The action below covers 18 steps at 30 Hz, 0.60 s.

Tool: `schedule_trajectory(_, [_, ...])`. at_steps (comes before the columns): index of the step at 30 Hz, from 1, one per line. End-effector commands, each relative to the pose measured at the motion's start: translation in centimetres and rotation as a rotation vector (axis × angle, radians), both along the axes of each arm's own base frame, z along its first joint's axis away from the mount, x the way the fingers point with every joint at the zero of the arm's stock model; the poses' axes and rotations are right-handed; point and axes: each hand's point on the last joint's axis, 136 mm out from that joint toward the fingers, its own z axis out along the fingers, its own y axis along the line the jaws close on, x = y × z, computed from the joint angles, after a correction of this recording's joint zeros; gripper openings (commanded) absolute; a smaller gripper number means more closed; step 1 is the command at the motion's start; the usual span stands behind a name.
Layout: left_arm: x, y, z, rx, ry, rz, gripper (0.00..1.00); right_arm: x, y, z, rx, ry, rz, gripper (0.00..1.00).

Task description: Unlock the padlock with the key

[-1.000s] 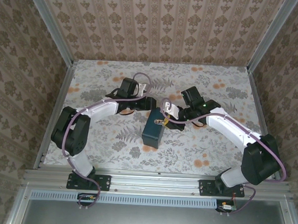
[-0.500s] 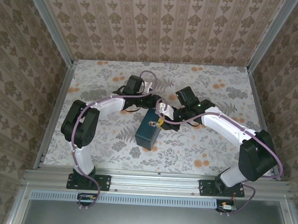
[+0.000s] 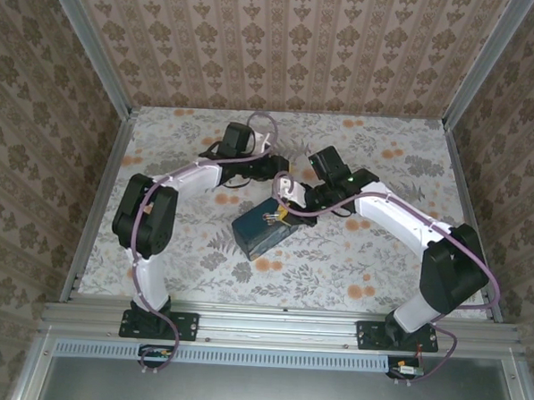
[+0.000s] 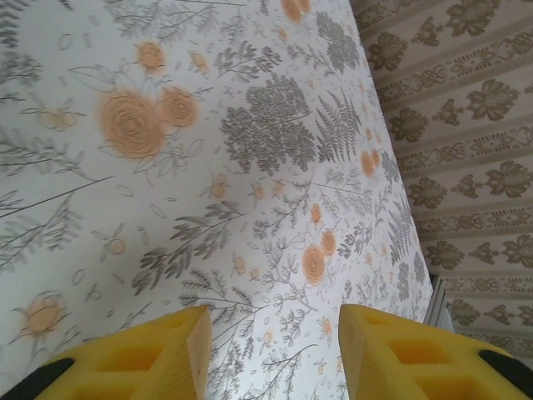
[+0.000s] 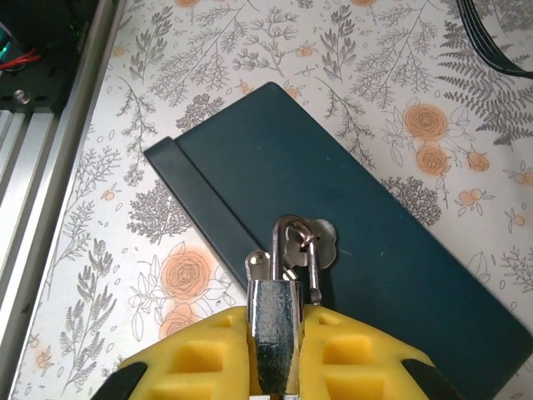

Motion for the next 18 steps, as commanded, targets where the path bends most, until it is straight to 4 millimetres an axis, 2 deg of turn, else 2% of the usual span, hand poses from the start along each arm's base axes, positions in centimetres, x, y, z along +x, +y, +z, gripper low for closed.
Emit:
schedule_trajectory(1, [0.1, 1.9, 2.2, 0.018, -0.019, 0.028, 0.47, 0.0, 1.1, 0.4, 0.022, -0.076, 0.039, 0.00])
schedule_trajectory(4, [1.2, 5.4, 2.3, 0.064, -0.016, 0.097, 0.48, -0.1, 1.6, 0.0, 0.023, -0.105, 0.043, 0.00])
schedule_trajectory(7, [0.8, 7.6, 2.0, 0.085, 0.000, 0.136, 0.47, -0.1, 2.2, -0.2, 0.029, -0.116, 0.048, 0.00])
schedule_trajectory(10, [-0.1, 8.9, 1.7, 0.095, 0.004, 0.164, 0.47, 0.4, 2.7, -0.5, 0.034, -0.116, 0.042, 0.00])
schedule_trajectory(14, [-1.3, 9.5, 0.8, 0.115, 0.023, 0.166, 0.47, 0.9, 3.9, -0.3, 0.051, -0.147, 0.031, 0.00])
schedule_trajectory(18, [-3.3, 10.8, -1.1, 0.198, 0.063, 0.182, 0.44, 0.7, 4.7, 0.1, 0.051, -0.164, 0.047, 0.01])
